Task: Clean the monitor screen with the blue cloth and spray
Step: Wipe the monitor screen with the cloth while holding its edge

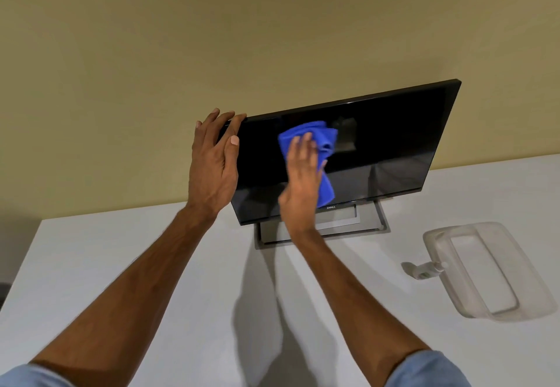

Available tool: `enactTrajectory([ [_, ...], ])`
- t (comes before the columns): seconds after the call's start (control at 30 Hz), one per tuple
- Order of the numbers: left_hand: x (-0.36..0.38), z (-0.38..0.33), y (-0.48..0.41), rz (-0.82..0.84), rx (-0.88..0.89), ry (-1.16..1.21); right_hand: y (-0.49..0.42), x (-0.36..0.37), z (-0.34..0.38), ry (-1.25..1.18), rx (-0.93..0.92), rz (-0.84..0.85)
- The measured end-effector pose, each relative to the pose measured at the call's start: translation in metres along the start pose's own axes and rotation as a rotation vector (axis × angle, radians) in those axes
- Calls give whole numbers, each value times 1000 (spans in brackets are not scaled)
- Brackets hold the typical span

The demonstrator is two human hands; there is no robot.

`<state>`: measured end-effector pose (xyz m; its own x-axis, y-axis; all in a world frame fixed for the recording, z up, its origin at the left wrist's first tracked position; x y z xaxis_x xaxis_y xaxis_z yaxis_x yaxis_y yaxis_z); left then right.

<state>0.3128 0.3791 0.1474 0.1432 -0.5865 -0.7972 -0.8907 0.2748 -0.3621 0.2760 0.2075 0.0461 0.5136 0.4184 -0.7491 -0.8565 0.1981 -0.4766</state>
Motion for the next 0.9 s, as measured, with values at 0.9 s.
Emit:
enactTrajectory([
  [0.9,6,5,0,-7,37,-17,16,-83,-228,-454,580,-263],
])
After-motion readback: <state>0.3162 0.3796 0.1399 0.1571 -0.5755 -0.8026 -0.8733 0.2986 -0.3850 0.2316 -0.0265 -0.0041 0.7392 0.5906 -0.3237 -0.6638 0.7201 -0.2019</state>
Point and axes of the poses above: each hand's wrist, its own y-axis away from the middle knuckle, its own x-axis out of the palm, z = x × y, the point moved 9 cm from there along -y, towards the middle knuckle, and after that the axes turned 10 degrees about z, right-handed, at the moved point
